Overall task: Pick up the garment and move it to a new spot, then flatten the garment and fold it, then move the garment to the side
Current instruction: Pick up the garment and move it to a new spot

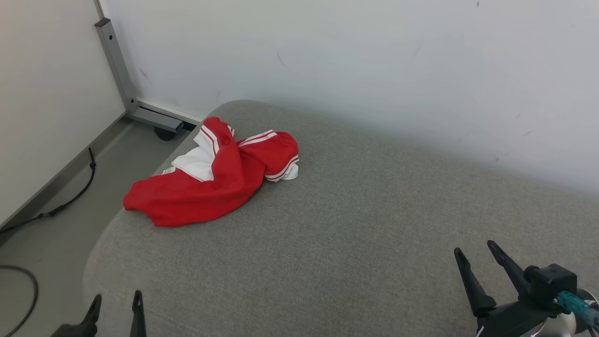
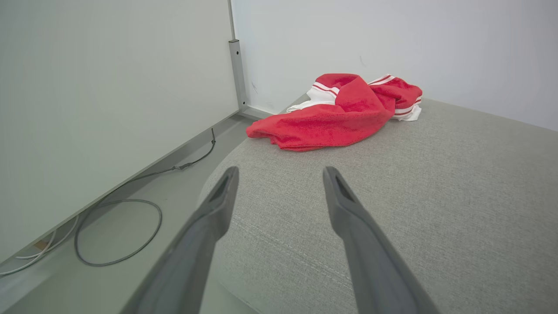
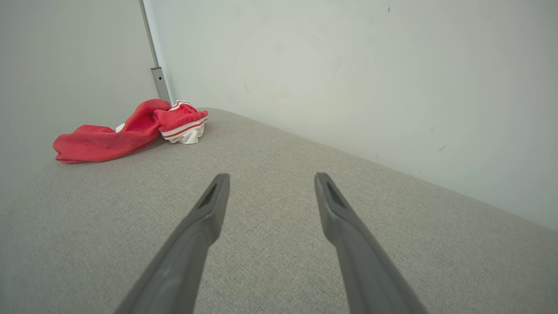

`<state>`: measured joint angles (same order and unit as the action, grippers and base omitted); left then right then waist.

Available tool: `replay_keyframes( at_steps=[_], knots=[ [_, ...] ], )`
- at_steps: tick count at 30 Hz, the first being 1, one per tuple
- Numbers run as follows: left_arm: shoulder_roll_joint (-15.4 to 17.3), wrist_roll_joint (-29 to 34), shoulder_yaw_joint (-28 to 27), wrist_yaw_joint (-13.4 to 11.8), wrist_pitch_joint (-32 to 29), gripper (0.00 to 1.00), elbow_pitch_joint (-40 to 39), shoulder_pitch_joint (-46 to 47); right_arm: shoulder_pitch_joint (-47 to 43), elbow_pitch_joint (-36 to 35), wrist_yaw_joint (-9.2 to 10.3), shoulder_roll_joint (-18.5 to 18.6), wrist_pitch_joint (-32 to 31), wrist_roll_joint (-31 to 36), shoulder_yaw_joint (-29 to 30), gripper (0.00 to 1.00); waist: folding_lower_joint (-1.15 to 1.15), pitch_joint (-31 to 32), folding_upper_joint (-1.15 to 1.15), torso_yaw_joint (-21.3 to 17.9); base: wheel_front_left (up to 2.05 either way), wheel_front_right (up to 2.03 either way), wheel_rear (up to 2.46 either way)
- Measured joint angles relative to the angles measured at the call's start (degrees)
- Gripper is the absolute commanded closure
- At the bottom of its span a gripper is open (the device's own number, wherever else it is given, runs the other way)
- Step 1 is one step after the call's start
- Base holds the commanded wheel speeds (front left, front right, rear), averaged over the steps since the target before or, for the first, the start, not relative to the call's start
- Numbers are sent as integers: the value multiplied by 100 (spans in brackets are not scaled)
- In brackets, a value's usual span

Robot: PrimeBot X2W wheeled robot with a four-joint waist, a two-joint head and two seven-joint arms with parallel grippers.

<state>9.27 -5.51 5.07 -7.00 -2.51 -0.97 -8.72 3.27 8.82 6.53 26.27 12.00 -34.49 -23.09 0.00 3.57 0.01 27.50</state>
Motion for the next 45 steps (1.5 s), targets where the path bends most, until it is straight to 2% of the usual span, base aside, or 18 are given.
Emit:
replay_keyframes(
  at_steps=[5, 12, 15, 17, 19, 26, 30, 37, 45],
  knots=[
    [3, -224, 97, 283, -89, 0, 107, 414, -39, 56, 0, 0, -16, -1, 5, 0, 0, 9, 0, -13, 0, 0, 0],
    [388, -448, 396, 1169, -539, 0, 918, 2280, -76, 76, 1, 51, -44, -1, 32, 0, 0, 2, 0, -92, 0, 0, 0],
    [525, -633, 445, 1423, -822, 0, 1437, 3030, -76, -2, 1, 76, -152, 44, -11, 0, 0, -43, 0, -157, 0, 0, 0],
    [556, -987, 275, 1407, -1007, 0, 1824, 3437, -73, -101, 1, 121, -220, 80, -48, 0, 0, -106, 0, -217, 0, 0, 0],
    [698, -972, 272, 1410, -1149, 0, 2046, 3714, -42, -210, 1, 187, -305, 130, -69, 0, 0, -193, 0, -292, 0, 0, 0],
    [787, -1298, 240, 1414, -1786, 0, 3021, 4826, 132, -463, 2, 542, -549, 258, 22, 0, 1, -604, 0, -649, 0, 0, 0],
    [806, -1685, 111, 1414, -2295, 0, 3629, 5169, 384, -658, 2, 692, -657, 338, 92, 0, 1, -875, 0, -901, 0, 0, 0],
    [1087, -1807, 41, 1415, -2925, 0, 4348, 5800, 686, -913, 1, 996, -855, 400, 237, 0, 1, -1375, 0, -1348, 0, 0, 0],
    [991, -1823, 179, 1415, -3482, 0, 5057, 6163, 829, -1163, 2, 1179, -1013, 430, 394, 0, 2, -2052, 0, -1761, 0, 0, 0]
  ],
)
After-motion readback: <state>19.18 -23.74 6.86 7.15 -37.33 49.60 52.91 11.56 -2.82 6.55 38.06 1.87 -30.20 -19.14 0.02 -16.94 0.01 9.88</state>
